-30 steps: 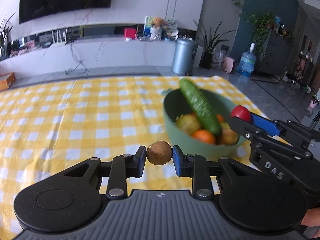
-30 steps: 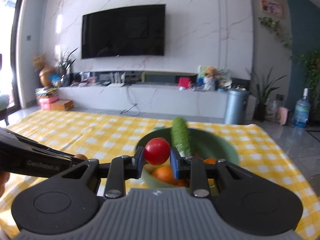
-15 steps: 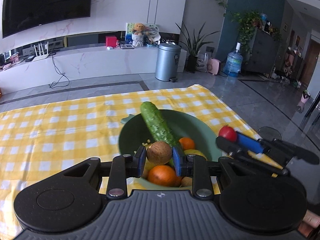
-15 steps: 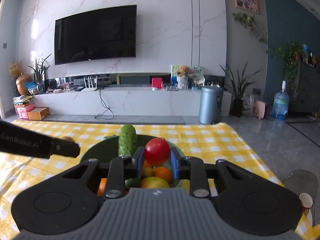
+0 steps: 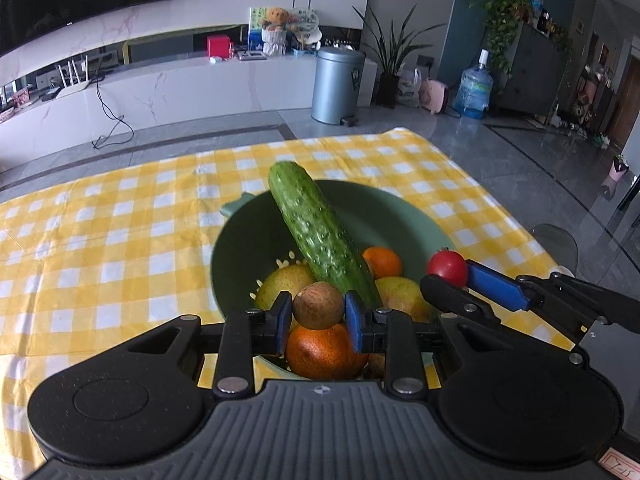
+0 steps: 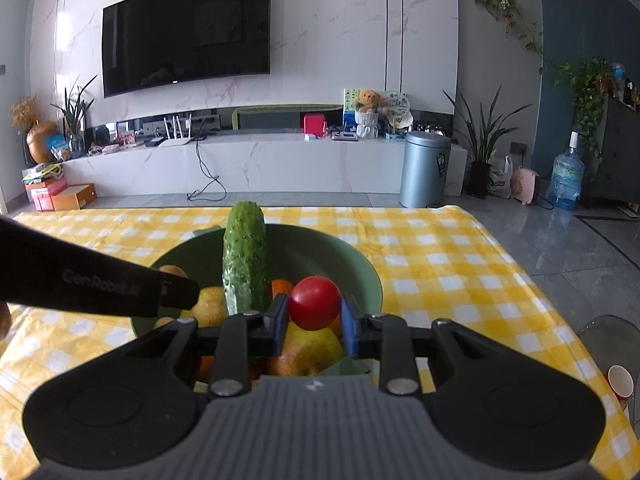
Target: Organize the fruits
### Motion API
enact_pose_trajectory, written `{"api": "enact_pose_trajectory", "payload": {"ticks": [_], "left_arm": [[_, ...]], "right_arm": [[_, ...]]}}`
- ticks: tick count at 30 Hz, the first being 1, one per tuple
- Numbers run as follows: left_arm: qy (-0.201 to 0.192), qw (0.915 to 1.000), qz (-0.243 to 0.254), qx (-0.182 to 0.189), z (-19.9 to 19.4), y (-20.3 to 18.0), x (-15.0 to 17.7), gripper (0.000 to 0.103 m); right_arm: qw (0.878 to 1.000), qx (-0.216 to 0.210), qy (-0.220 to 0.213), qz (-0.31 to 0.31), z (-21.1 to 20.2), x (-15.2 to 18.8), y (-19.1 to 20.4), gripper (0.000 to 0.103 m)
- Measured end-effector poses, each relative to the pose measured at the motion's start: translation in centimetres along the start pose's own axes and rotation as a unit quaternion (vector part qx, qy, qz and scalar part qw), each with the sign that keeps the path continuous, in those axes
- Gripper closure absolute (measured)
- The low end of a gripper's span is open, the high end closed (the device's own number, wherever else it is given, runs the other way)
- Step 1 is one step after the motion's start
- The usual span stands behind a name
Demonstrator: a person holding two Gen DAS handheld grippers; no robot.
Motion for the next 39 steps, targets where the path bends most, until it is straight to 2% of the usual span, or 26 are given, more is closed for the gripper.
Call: {"api": "enact_pose_trajectory", "payload": {"ticks": [11,19,24,30,35,39], "left_arm": [[0.013,0.9999,-0.005,-0.002,1.0,0.2,0.6,0.071],[0.017,0.9997,-0.020,0.003,1.2,0.5,0.8,0.071],[0.017,0.9994,-0.030,-0.004,1.2,0.9,1.0,0.066],[0.008,0.9993,-0.031,-0.018,0.1,1.4,0.8,0.057],[-0.011,0.9990,-0.033,-0.027,-2.0,1.9,1.0,0.047],[-0.027,0.9984,-0.034,-0.036,-4.3,2.3,1.2,0.044]], "right_arm": [[0.999,0.005,0.036,-0.001,1.0,0.8,0.1,0.078],[0.999,0.004,0.035,-0.003,0.9,0.9,0.2,0.078],[1.000,0.004,0.030,-0.001,0.8,0.8,0.1,0.075],[1.000,0.008,0.012,0.009,0.3,0.5,-0.2,0.060],[0.999,0.012,-0.026,0.026,-1.5,0.0,-0.7,0.031],[0.997,0.004,-0.062,0.034,-3.5,-0.3,-0.6,0.019]]}}
Point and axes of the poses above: each gripper's, at about its wrist camera, not at the fingertips, and z roughly the way its jaws point, y to its left, x to its underside, the point moved 5 cm from there along z, roughly the way its jaws point, and after that the axes turned 5 degrees about z, right-handed, at the moved point
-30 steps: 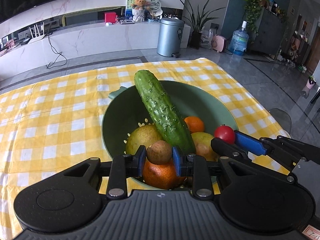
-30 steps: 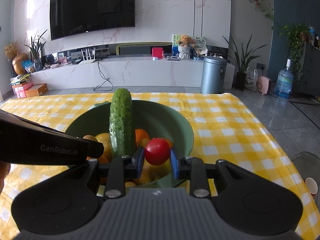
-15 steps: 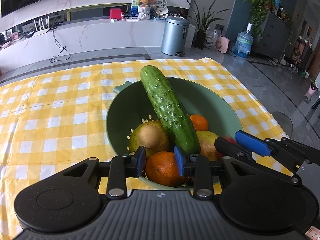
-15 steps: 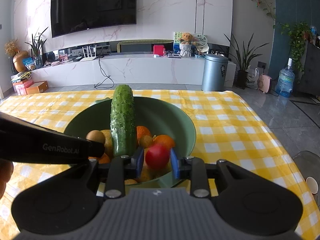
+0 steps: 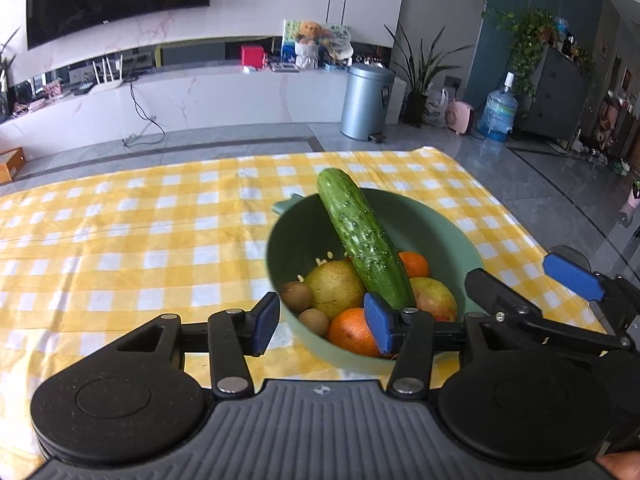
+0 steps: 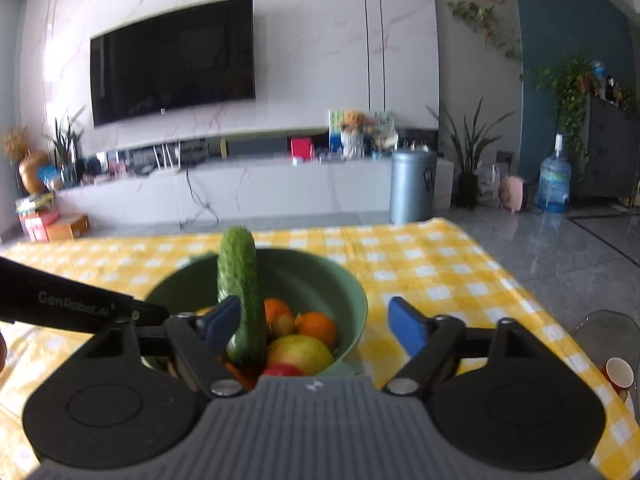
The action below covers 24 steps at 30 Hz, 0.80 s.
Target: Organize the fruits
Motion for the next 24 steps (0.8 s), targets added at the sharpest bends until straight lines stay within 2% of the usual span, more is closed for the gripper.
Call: {"api": "enact_pose_trajectory", "payload": {"ticks": [2,10,14,22,24], "left_arm": [[-0.008,1.0000,0.003,-0.001,-1.2,0.2,0.1,0.043],[-0.060,0.9974,0.033,-0.023,-6.6,0.8,0.8,0.036],[-0.086,0.9939,0.042,-0.054,-8.4,1.0,1.5,0.035],[-0.100,0.9921,0.023,-0.072,-9.7,1.8,4.4,0.035],[-0.102,0.9913,0.027,-0.078,-9.9,2.1,5.3,0.031]], "right_arm": [[1.000,-0.008,-0.013,0.007,-1.0,-0.2,0.2,0.011],[0.999,-0.032,-0.041,0.017,-5.0,0.0,1.8,0.004],[0.998,-0.044,-0.038,0.016,-6.7,0.8,2.6,0.004],[0.999,-0.048,-0.022,-0.005,-9.7,2.6,4.1,0.004],[0.999,-0.045,-0.018,-0.008,-10.3,3.1,4.2,0.004]]}}
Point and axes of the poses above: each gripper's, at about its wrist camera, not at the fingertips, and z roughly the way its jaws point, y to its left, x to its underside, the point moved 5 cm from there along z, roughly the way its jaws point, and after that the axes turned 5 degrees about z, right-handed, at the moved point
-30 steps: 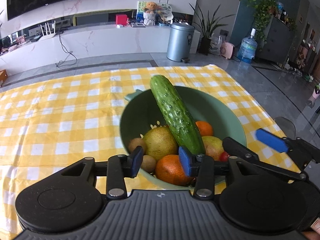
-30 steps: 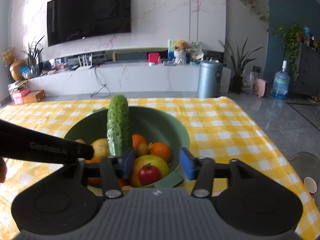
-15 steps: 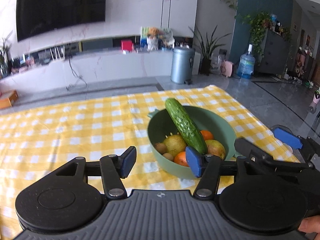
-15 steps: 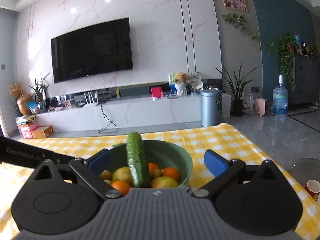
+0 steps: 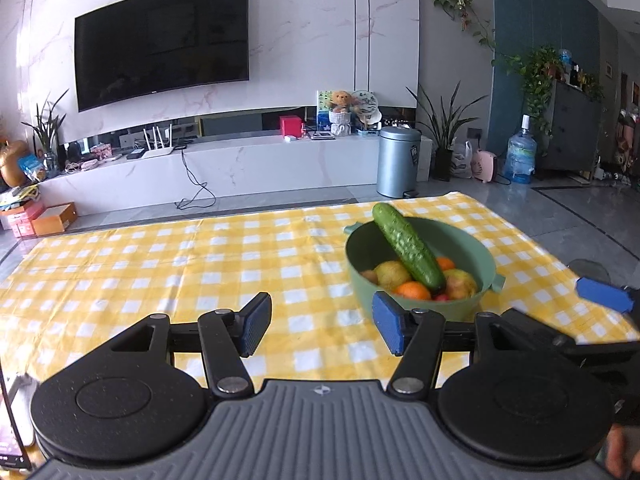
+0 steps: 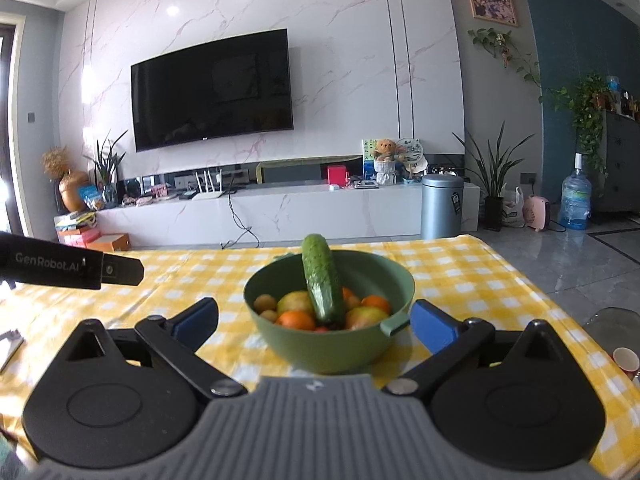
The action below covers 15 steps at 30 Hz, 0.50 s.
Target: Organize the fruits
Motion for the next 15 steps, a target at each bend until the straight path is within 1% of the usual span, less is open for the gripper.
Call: {"api": "enact_pose_trajectory", "payload": {"ticks": [2,4,6,10,15], "left_arm": [[-0.001,0.9998,0.009,-0.015,-0.1,0.1,0.7,0.025],[0.004,0.9996,0.020,-0.022,-0.1,0.0,1.4,0.025],[0.007,0.9994,0.022,-0.027,-0.1,0.0,2.0,0.022],[0.018,0.9992,0.026,-0.023,0.2,-0.3,3.2,0.021],[0.011,0.9991,0.030,-0.029,-0.2,-0.4,4.1,0.021]], "right_arm": [[1.000,0.010,0.008,0.003,-0.5,0.4,-0.1,0.004],[1.000,0.010,0.020,0.015,-0.9,1.0,-0.2,0.004],[0.999,0.009,0.026,0.027,-1.2,1.4,-0.3,0.004],[0.999,0.025,0.010,0.020,-2.2,1.5,0.1,0.004],[0.999,0.034,-0.013,-0.001,-2.7,1.6,0.8,0.004]]}}
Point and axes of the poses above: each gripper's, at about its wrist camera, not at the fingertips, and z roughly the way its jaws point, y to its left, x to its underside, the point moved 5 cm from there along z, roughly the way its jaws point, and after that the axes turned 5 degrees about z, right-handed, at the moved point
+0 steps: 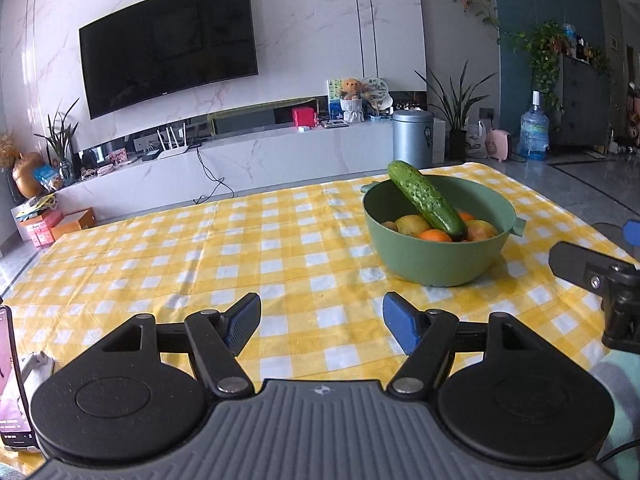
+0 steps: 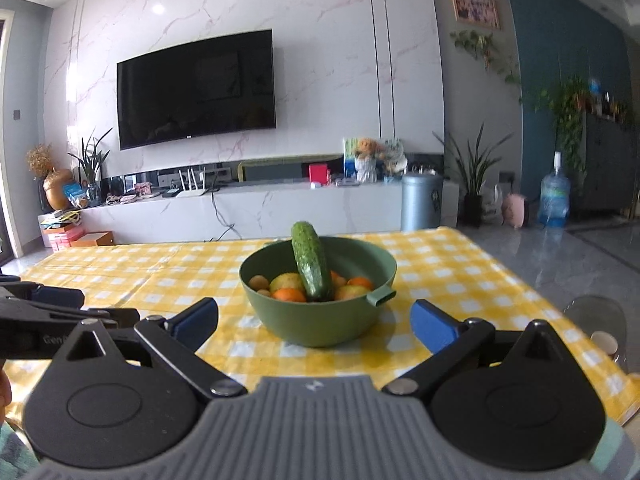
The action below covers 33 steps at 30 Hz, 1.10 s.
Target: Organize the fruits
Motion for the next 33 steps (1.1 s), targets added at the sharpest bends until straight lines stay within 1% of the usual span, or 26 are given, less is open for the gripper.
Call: {"api": "enact_pose_trajectory", "payload": {"ticks": [4,13,33], "left_arm": [[0.008,1.0000,0.000,0.005,0.07,0.01,0.45,0.017],[0.020,0.9997,0.002,0.012,0.31,0.01,0.77,0.016],[0.025,0.9996,0.000,0.010,0.48,0.07,0.85,0.016]], "right_arm": [[1.000,0.004,0.010,0.000,0.44,0.12,0.06,0.004],[0.999,0.008,0.023,-0.023,0.86,0.50,0.89,0.004],[0.999,0.009,0.023,-0.023,0.83,0.55,0.96,0.004]]}}
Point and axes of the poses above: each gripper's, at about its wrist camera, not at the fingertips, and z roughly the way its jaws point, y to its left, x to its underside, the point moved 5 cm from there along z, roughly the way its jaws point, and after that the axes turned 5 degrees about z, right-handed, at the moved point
